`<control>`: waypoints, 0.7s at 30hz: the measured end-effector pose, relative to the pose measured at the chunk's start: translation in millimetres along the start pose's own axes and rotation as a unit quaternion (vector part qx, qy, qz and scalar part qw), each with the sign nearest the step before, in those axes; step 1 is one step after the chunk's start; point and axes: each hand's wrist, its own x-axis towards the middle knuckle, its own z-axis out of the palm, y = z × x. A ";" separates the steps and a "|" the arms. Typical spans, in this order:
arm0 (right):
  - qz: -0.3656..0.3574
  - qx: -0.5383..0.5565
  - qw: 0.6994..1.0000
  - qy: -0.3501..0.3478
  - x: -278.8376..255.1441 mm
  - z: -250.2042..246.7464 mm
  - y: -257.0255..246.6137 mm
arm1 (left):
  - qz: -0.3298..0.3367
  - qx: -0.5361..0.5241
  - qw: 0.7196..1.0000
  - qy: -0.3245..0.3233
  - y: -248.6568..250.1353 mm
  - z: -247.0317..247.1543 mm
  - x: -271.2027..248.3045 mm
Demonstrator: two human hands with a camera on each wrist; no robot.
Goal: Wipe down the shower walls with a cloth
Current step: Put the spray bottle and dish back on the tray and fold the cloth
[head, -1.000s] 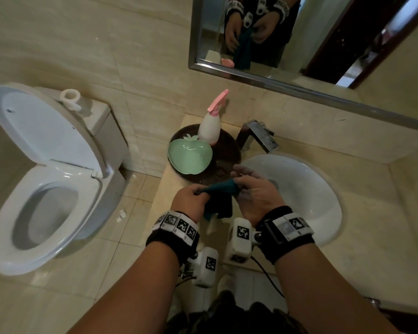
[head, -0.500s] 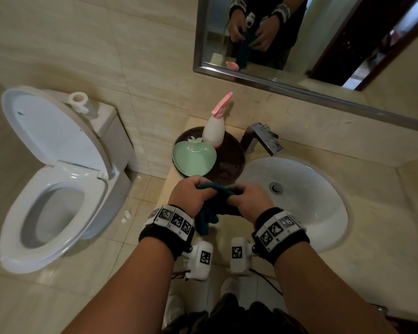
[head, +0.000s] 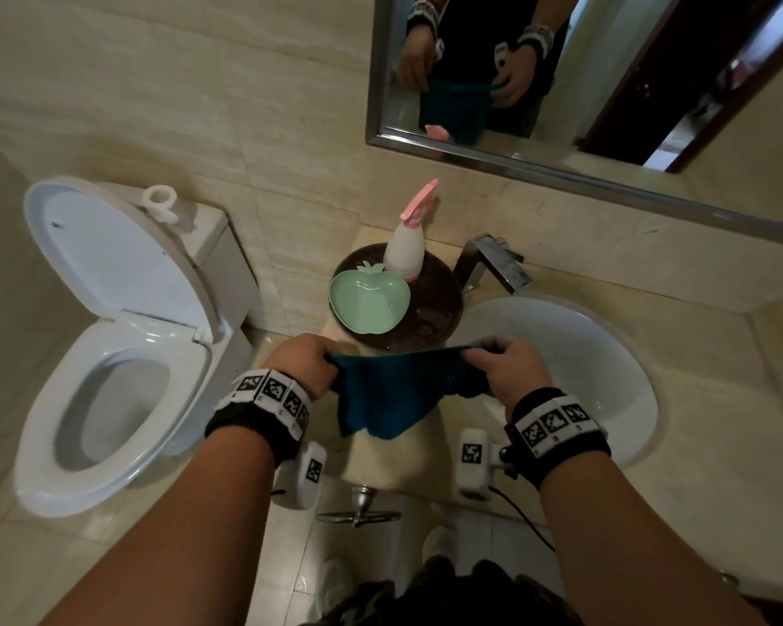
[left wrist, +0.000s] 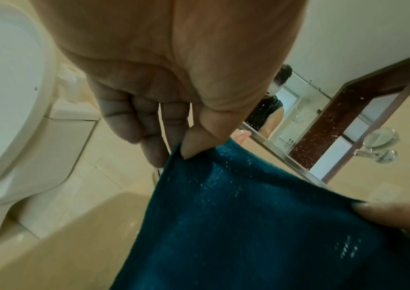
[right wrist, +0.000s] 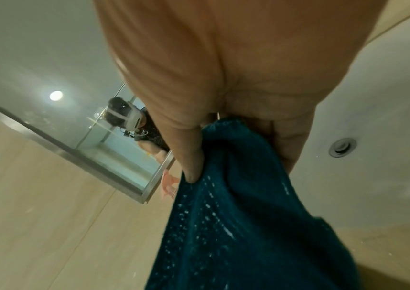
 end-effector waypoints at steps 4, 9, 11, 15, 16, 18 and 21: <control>-0.010 0.028 0.999 0.018 -1.2 -11.1 -6.5 | 0.013 -0.108 0.991 0.079 0.6 -11.2 3.0; -0.083 0.142 0.984 0.065 -8.5 -22.3 -32.9 | 0.081 -0.298 0.939 0.152 9.6 -31.2 5.2; -0.106 0.176 0.976 0.067 -13.1 -23.2 -38.8 | 0.098 -0.319 0.929 0.160 10.1 -35.3 5.4; -0.110 0.122 0.986 0.004 -16.9 -19.6 -19.5 | 0.058 -0.271 0.951 0.138 -4.9 -14.9 2.1; -0.095 0.073 0.992 -0.023 -17.6 -16.6 -9.3 | 0.045 -0.263 0.957 0.115 -12.5 -5.1 1.0; -0.052 -0.027 0.996 -0.073 -15.8 -6.2 18.7 | 0.026 -0.235 0.970 0.050 -31.7 19.9 1.4; 0.022 -0.119 0.986 -0.117 -11.3 9.3 63.5 | -0.017 -0.184 0.982 -0.044 -55.6 55.2 0.5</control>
